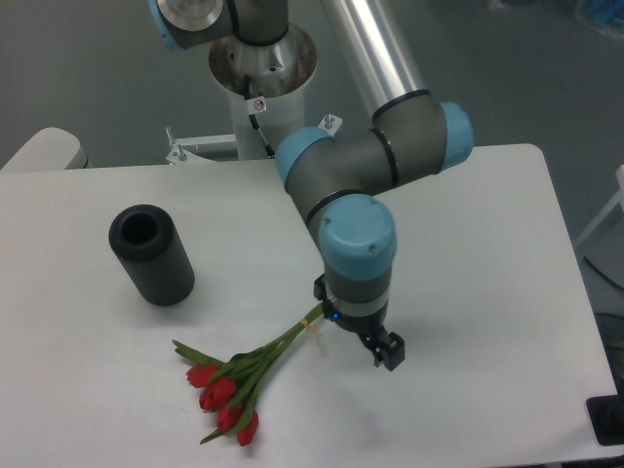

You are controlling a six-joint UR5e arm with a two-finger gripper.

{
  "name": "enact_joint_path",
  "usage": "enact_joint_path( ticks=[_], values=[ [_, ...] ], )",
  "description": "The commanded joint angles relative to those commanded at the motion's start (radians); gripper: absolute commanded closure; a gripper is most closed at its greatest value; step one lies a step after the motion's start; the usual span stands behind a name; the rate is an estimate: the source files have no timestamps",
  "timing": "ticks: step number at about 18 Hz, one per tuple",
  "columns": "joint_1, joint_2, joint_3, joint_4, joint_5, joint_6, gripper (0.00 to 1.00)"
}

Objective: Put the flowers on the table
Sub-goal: 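Lift the open gripper up and away from the tulips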

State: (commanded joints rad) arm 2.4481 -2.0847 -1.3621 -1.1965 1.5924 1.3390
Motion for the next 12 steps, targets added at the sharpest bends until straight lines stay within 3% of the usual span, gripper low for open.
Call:
enact_joint_path(
  ticks=[12],
  values=[
    [0.037, 0.009, -0.023, 0.002, -0.012, 0.054, 0.0]
  ],
)
